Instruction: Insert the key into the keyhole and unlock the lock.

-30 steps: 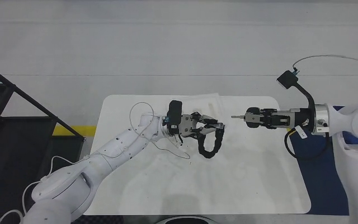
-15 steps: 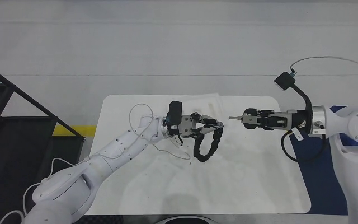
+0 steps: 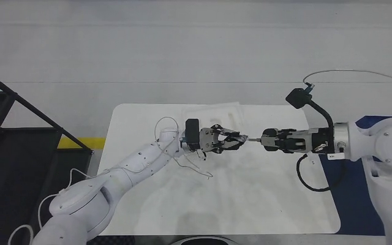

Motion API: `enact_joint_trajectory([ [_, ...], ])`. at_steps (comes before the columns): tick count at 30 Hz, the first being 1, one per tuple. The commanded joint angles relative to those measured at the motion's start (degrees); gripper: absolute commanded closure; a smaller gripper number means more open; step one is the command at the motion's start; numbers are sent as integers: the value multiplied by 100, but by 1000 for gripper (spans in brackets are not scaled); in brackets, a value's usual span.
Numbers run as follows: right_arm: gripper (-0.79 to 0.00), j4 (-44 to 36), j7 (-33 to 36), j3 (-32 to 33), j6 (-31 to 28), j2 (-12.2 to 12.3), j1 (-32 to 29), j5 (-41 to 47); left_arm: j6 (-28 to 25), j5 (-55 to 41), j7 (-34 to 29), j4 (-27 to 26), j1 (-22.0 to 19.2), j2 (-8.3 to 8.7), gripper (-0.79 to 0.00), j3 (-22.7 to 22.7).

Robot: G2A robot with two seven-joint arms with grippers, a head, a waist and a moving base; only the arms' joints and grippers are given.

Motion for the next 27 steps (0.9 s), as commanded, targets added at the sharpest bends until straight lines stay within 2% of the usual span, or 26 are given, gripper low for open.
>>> enact_joint_trajectory([
  [1,0,-66,-13,-17,46,14,4,-15,181,-77,181,95,-59,-59,0,141],
  [15,0,-501,-139,-35,238,146,-52,-457,850,-422,850,744,-381,-364,0,879],
  [27,0,-692,-219,-161,222,229,-55,-671,895,-480,895,981,-442,-515,0,983],
])
